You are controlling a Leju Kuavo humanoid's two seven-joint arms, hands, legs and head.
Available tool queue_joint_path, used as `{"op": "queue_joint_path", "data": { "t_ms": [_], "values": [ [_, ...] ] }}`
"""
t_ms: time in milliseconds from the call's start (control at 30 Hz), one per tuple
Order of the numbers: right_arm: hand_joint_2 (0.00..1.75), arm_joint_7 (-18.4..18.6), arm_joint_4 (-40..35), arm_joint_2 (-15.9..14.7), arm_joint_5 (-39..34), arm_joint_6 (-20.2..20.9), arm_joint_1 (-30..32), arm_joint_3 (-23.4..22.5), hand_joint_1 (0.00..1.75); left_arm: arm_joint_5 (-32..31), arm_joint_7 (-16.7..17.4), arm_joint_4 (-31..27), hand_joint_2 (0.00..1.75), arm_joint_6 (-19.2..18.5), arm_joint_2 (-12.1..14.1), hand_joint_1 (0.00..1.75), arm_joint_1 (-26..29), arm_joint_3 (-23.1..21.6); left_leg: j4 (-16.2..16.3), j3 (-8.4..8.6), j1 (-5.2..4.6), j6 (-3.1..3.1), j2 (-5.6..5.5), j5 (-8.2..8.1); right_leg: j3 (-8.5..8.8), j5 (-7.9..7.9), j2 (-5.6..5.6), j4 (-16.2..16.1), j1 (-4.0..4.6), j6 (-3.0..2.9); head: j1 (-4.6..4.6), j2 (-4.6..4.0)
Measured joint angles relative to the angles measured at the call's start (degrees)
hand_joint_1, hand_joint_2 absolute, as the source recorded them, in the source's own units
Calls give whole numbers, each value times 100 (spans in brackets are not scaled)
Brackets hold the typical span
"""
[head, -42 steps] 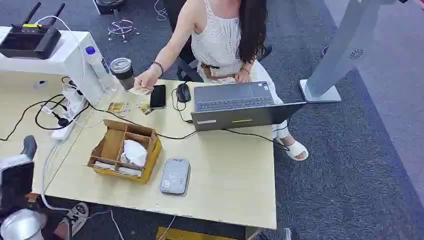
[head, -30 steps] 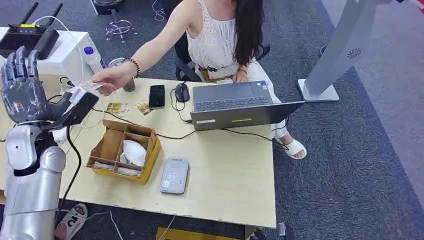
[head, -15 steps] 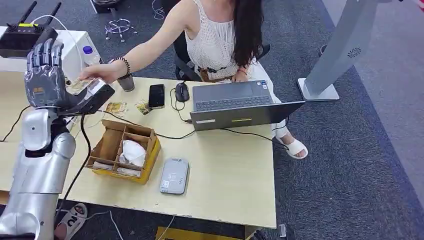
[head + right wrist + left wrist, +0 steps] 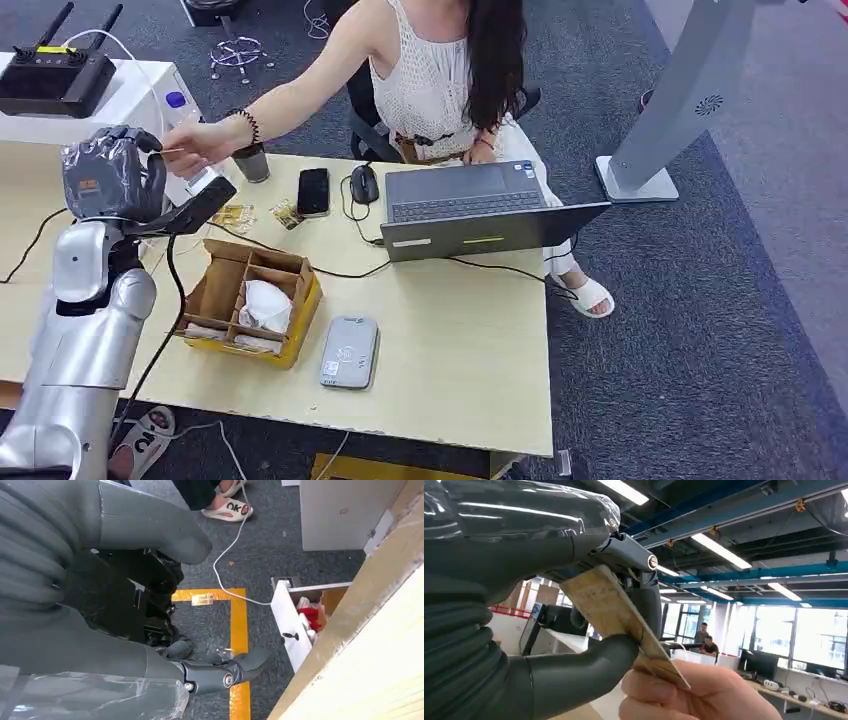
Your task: Pass the card to the sensor for recognition and then transmit it.
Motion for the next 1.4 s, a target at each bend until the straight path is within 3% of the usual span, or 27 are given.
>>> {"op": "queue_joint_path", "data": {
  "t_ms": [667, 1000, 1200, 1400],
  "values": [
    [175, -9, 11, 0, 11, -46, 12, -66, 0, 330, -313, -79, 175, 245, -85, 175, 112, -92, 0, 0, -1, 0, 0, 0, -1, 0, 0, 0, -1, 0, -2, 0],
    [175, -149, 28, 13, -33, -63, 119, -216, 0, 83, -289, -1867, 175, -333, -426, 175, 1249, -1150, 1, -6, -6, 7, 1, -7, -6, -2, 0, -6, -8, 3, 0, 0],
    [175, -168, 28, 15, -39, -61, 131, -284, 0, 4, -277, -2233, 175, -557, -540, 175, 1543, -1735, 0, -6, -5, 7, -1, -5, -5, -1, -2, -4, -8, 3, -2, 0],
    [175, -168, 28, 15, -39, -59, 139, -317, 0, 35, -256, -2308, 175, -759, -584, 175, 1596, -1926, 0, -6, -5, 7, -2, -5, -5, -1, -3, -3, -8, 3, -2, 0]
  ]
}}
